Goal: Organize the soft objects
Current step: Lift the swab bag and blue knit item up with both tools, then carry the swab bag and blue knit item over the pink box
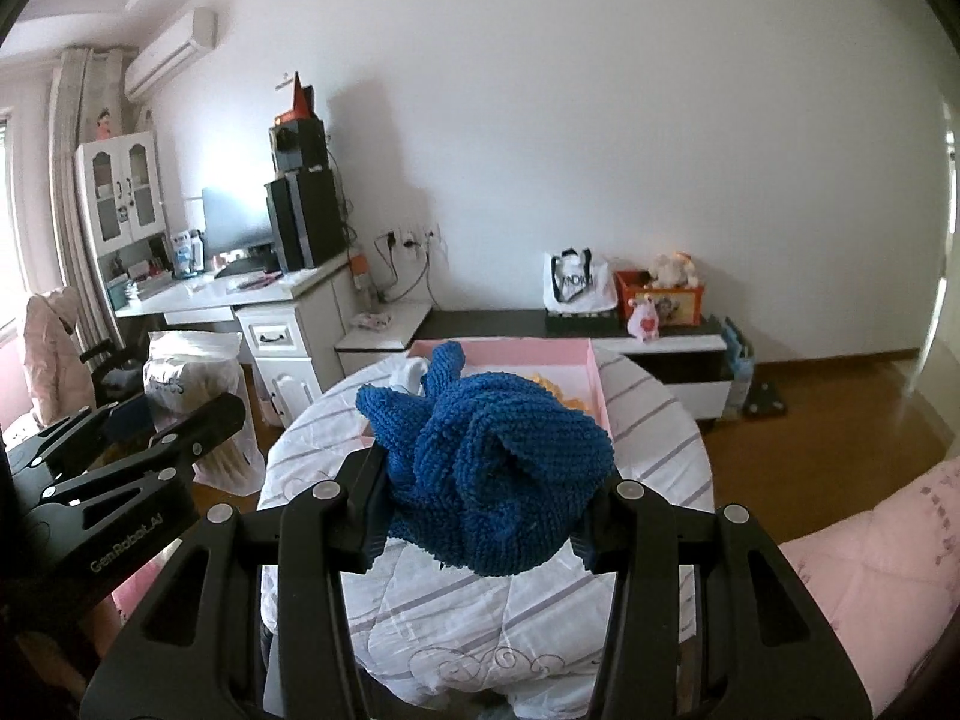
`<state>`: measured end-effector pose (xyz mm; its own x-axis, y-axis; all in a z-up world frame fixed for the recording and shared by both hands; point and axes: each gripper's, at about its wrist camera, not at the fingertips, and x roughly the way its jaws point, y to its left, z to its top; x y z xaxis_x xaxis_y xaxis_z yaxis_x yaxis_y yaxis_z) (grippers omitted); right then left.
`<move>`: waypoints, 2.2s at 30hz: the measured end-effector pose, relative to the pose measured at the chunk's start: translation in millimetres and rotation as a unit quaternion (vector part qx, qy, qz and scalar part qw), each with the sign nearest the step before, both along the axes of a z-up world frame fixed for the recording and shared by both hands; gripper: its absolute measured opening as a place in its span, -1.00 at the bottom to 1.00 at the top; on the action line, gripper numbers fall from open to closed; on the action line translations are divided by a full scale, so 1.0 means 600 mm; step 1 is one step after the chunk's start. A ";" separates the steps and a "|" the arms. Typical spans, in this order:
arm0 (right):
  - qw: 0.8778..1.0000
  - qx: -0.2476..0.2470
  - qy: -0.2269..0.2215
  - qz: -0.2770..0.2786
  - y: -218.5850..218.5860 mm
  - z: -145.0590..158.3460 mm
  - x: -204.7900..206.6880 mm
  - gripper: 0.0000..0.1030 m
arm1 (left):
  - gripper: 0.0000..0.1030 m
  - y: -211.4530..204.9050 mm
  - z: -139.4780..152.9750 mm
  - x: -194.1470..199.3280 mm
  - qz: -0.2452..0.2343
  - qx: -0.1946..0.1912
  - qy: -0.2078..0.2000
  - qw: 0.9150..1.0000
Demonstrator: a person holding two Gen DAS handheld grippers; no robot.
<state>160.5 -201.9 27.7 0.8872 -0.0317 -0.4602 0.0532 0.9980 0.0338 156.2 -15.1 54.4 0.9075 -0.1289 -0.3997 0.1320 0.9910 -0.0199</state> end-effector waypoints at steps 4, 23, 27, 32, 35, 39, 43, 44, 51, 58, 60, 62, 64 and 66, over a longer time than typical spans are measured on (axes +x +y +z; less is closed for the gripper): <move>1.000 -0.007 -0.013 0.004 0.013 0.011 -0.024 -0.15 | -0.09 0.005 -0.004 -0.044 -0.001 0.001 -0.015 1.000; 0.999 -0.012 -0.035 0.009 0.018 0.018 -0.068 -0.13 | -0.09 0.007 -0.039 -0.143 -0.004 0.004 -0.038 0.999; 0.999 -0.011 -0.035 0.008 0.014 0.017 -0.071 -0.13 | -0.09 0.007 -0.041 -0.145 -0.004 0.004 -0.038 0.999; 0.999 -0.010 -0.035 0.008 0.013 0.018 -0.075 -0.13 | -0.09 0.007 -0.043 -0.148 -0.004 0.003 -0.037 0.999; 0.999 -0.010 -0.034 0.007 0.012 0.018 -0.076 -0.13 | -0.08 0.001 -0.039 -0.124 0.000 0.002 -0.032 0.999; 1.000 -0.008 -0.030 0.005 0.004 0.018 -0.073 -0.13 | -0.08 0.001 -0.039 -0.110 0.002 0.000 -0.027 1.000; 1.000 -0.006 -0.026 0.004 -0.002 0.017 -0.068 -0.13 | -0.08 -0.007 -0.028 -0.084 0.004 0.000 -0.024 1.000; 1.000 -0.006 -0.026 0.004 -0.003 0.017 -0.067 -0.13 | -0.08 -0.007 -0.027 -0.079 0.004 0.000 -0.023 1.000; 1.000 -0.004 -0.019 0.002 -0.004 0.012 -0.051 -0.13 | -0.08 -0.016 -0.012 -0.052 0.005 0.001 -0.016 1.000; 1.000 0.002 -0.004 -0.001 -0.007 0.001 -0.030 -0.13 | -0.08 -0.014 -0.015 -0.035 0.004 0.001 -0.002 1.000; 1.000 0.004 0.002 -0.002 -0.008 -0.003 -0.020 -0.13 | -0.08 -0.013 -0.014 -0.028 0.004 0.001 0.003 1.000; 1.000 0.006 0.009 -0.003 -0.013 -0.008 -0.010 -0.13 | -0.08 -0.011 -0.015 -0.018 0.003 0.001 0.009 1.000; 1.000 0.008 0.016 -0.004 -0.016 -0.014 0.001 -0.13 | -0.08 -0.011 -0.017 -0.003 0.002 0.002 0.017 1.000; 1.000 0.011 0.023 -0.005 -0.017 -0.022 0.012 -0.13 | -0.08 -0.009 -0.021 0.012 0.001 0.003 0.025 1.000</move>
<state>167.7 -212.0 14.3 0.8644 -0.0304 -0.5019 0.0660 0.9964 0.0533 163.1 -20.7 41.9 0.8865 -0.1242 -0.4458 0.1289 0.9915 -0.0199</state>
